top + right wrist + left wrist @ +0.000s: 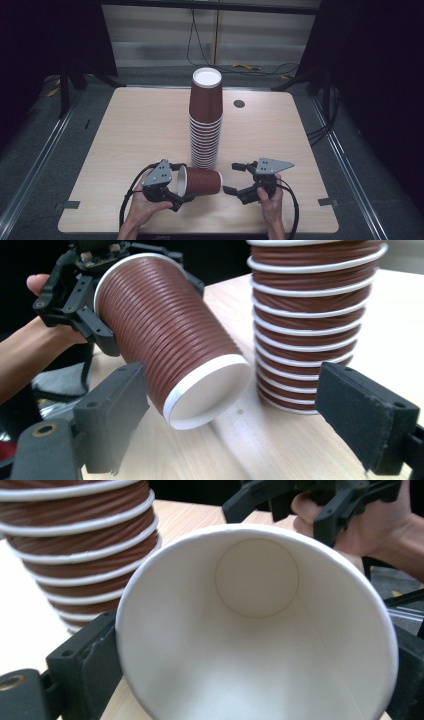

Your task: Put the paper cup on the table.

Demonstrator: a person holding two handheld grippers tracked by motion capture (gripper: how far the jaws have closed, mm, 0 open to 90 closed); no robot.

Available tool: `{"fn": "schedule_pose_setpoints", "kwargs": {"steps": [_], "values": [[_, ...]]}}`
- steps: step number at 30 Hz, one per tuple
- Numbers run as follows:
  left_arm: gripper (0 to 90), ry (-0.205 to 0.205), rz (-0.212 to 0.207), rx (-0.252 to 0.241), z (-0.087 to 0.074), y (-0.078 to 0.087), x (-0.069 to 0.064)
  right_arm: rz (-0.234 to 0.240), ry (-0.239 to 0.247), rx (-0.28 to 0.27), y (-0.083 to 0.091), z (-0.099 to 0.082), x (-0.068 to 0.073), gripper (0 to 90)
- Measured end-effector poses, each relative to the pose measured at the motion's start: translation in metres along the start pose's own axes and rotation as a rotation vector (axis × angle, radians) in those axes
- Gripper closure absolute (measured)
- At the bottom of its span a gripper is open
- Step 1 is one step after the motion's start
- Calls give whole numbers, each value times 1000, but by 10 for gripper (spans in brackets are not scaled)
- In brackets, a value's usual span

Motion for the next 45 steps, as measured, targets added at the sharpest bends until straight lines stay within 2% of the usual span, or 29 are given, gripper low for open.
{"fn": "schedule_pose_setpoints", "kwargs": {"steps": [4, 5, 6, 9, 10, 11, 13, 14, 15, 16, 17, 20, 21, 22, 23, 24, 27, 32, 34, 35, 36, 38, 45], "values": [[49, 12, 25, 4, -2, 8, 4, -51, -15, -17, 6, -2, -3, 134], [48, 12, 25, 4, -2, 8, 4, -51, -15, -17, 6, -2, -3, 134], [48, 17, 28, 1, -2, 9, 5, -90, -20, -21, 9, -4, -6, 134], [48, 10, 44, 18, -3, 13, 8, -137, -27, -28, 14, -8, -9, 134], [48, 10, 44, 18, -3, 13, 8, -137, -27, -28, 14, -8, -9, 134], [48, 8, 62, 29, -3, 16, 10, -176, -34, -33, 17, -10, -11, 134], [48, 12, 66, 32, -4, 17, 11, -221, -39, -23, 20, -13, -14, 134], [48, 18, 72, 34, -4, 19, 12, -221, -39, -23, 20, -13, -14, 134], [47, 27, 87, 35, -5, 22, 14, -311, -34, 8, 21, -16, -17, 134], [47, 31, 94, 34, -5, 24, 16, -357, -18, 26, 22, -18, -18, 134], [47, 31, 94, 34, -5, 24, 16, -357, -18, 26, 22, -18, -18, 134], [47, 41, 103, 39, -6, 30, 18, -409, -26, 11, 26, -23, -19, 134], [47, 46, 109, 44, -7, 31, 19, -445, -32, 19, 27, -25, -20, 134], [47, 46, 109, 44, -7, 31, 19, -445, -32, 19, 27, -25, -20, 134], [47, 51, 116, 51, -8, 35, 20, -512, -38, 11, 31, -27, -23, 134], [47, 54, 118, 53, -9, 37, 21, -544, -45, 8, 33, -28, -24, 134], [47, 61, 130, 50, -9, 43, 25, -550, -61, -6, 38, -30, -27, 133], [47, 73, 181, 75, -10, 52, 35, -635, -62, -10, 42, -34, -32, 135], [46, 75, 207, 95, -9, 55, 41, -690, -55, -11, 44, -36, -36, 136], [47, 75, 207, 95, -9, 55, 41, -690, -55, -11, 44, -36, -36, 136], [47, 79, 211, 100, -9, 56, 43, -729, -47, -31, 45, -36, -38, 137], [46, 80, 213, 113, -7, 58, 45, -776, -30, -63, 46, -36, -40, 137], [46, 90, 226, 145, -2, 64, 50, -847, -42, -55, 45, -45, -43, 138]]}}
Point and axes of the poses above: each handheld gripper's, and its own axes: y roughly backward along the jaws, z roughly out of its top, x roughly to its left, the point moved 7 cm from there along -y, roughly forward along the jaws, and after that the axes turned 13 degrees about y, right-handed, at the moved point
